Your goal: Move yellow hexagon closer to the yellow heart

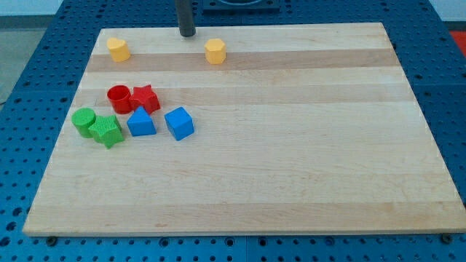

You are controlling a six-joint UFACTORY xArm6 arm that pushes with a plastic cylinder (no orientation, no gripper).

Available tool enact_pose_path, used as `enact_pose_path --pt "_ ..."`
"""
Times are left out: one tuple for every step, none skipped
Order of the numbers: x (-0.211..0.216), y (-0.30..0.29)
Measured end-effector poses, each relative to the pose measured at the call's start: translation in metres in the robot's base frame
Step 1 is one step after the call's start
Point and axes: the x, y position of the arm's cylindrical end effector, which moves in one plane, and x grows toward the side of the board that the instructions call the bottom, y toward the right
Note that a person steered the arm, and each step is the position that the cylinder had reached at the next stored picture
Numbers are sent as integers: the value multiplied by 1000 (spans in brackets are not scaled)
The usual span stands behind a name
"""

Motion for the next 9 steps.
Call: enact_pose_path --pt "0 0" --pt "0 30" --pt "0 57" --pt "0 57" --pt "0 89" --pt "37 119" --pt "74 99" --pt "76 39" --pt "72 11"
